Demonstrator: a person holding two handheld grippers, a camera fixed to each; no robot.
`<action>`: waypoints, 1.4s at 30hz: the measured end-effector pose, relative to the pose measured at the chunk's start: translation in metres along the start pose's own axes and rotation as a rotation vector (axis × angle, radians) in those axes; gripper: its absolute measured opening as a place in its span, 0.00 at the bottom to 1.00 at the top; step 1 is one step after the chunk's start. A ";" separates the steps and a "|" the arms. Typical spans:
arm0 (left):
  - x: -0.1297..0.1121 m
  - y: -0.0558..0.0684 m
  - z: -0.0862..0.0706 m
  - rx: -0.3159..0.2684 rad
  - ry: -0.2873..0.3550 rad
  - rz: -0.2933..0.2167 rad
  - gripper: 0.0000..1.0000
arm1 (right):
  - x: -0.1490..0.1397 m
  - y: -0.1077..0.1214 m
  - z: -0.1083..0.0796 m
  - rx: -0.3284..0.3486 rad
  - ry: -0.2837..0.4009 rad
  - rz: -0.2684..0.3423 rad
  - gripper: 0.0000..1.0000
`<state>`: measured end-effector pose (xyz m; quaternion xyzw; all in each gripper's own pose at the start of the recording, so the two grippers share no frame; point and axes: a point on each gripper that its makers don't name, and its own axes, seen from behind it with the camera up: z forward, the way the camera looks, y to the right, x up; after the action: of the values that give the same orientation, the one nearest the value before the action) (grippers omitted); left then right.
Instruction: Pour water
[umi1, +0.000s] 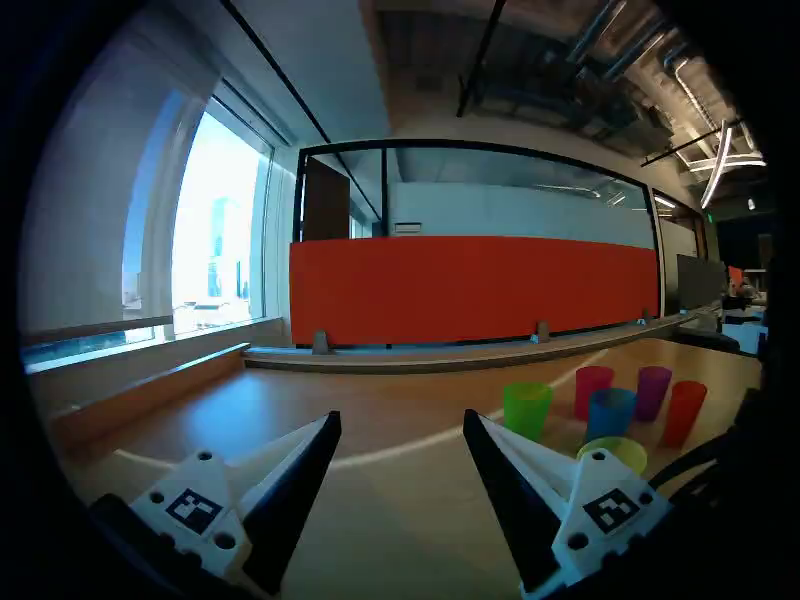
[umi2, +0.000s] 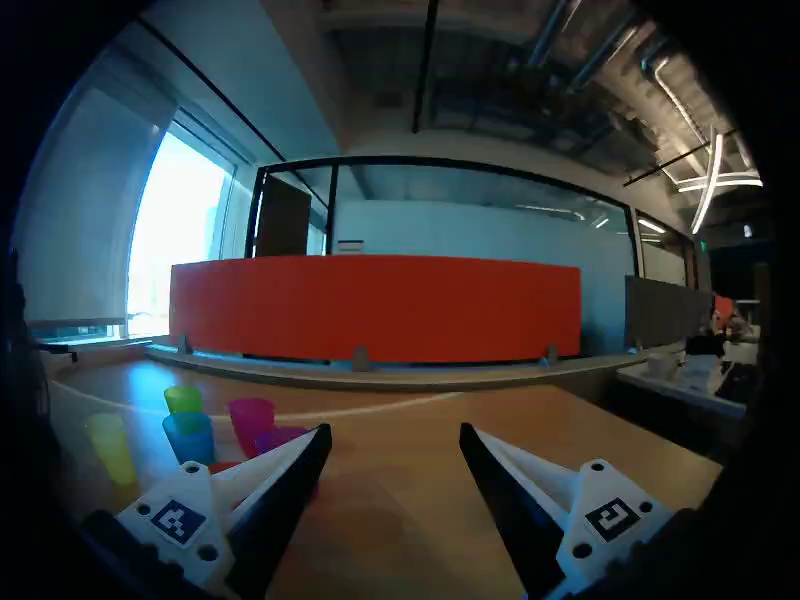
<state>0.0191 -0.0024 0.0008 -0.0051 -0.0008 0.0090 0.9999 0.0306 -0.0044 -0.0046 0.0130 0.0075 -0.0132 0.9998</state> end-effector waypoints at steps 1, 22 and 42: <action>0.003 0.000 0.001 -0.003 -0.001 -0.001 0.90 | 0.004 0.000 0.000 0.001 0.001 -0.001 0.99; 0.102 -0.004 0.029 -0.062 0.009 0.038 0.90 | 0.093 -0.005 0.019 0.051 -0.047 0.051 0.99; 0.178 0.012 0.047 -0.179 0.014 0.050 0.90 | 0.163 -0.021 0.040 0.113 -0.026 -0.004 0.99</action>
<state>0.1968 0.0131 0.0481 -0.0947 0.0057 0.0340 0.9949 0.1936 -0.0305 0.0327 0.0691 -0.0061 -0.0156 0.9975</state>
